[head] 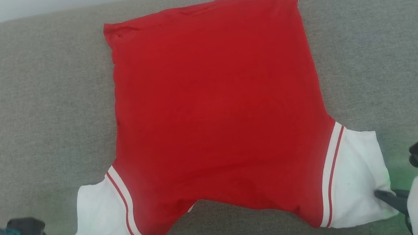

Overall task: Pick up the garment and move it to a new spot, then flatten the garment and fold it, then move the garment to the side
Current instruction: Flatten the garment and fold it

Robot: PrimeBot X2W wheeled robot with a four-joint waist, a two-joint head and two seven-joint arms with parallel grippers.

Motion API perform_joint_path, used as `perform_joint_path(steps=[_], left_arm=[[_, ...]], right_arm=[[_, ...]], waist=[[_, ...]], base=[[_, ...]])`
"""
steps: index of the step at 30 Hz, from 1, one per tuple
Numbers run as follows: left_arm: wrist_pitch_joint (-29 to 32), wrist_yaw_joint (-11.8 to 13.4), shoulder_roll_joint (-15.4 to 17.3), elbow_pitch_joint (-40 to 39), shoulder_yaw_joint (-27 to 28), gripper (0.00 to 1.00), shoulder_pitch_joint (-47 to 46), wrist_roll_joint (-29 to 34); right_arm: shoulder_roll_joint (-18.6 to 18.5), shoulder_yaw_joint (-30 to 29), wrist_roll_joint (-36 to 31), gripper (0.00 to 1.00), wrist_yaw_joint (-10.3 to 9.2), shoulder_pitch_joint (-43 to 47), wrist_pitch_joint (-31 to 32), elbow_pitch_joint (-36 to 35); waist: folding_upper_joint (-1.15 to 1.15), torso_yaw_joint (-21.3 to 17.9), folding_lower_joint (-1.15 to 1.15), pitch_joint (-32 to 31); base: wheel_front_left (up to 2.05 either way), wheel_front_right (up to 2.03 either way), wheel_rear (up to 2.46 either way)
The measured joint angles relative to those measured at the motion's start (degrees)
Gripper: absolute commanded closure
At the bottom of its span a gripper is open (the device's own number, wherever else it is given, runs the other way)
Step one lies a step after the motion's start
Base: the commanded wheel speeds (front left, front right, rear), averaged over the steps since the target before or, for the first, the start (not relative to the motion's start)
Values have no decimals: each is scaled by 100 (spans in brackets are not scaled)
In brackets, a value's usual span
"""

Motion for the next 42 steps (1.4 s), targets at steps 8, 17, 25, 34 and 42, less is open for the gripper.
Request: perform_joint_path(steps=[8,17,25,34,42], left_arm=[[-5,-136,-180,110,-81,100,-431,222],[-5,-181,-309,54,-119,100,-735,332],[38,-294,-567,-4,-268,100,-1131,520],[143,-590,-947,112,-526,100,-1770,764],[146,-925,-1418,427,-777,100,-2282,935]], right_arm=[[149,-38,-244,0,7,-285,-336,122],[309,-622,-573,0,-2,-799,-466,-647],[420,-606,-1074,0,-2,-2249,-701,-338],[233,-130,-1338,0,-1,-4404,-909,1568],[157,70,-1564,0,-1,-5905,-493,3562]], waist=[[0,25,0,147],[0,87,0,341],[0,284,0,617],[0,774,0,1051],[0,1348,0,1411]], base=[[0,0,0],[0,0,0],[0,0,0],[0,0,0],[0,0,0]])
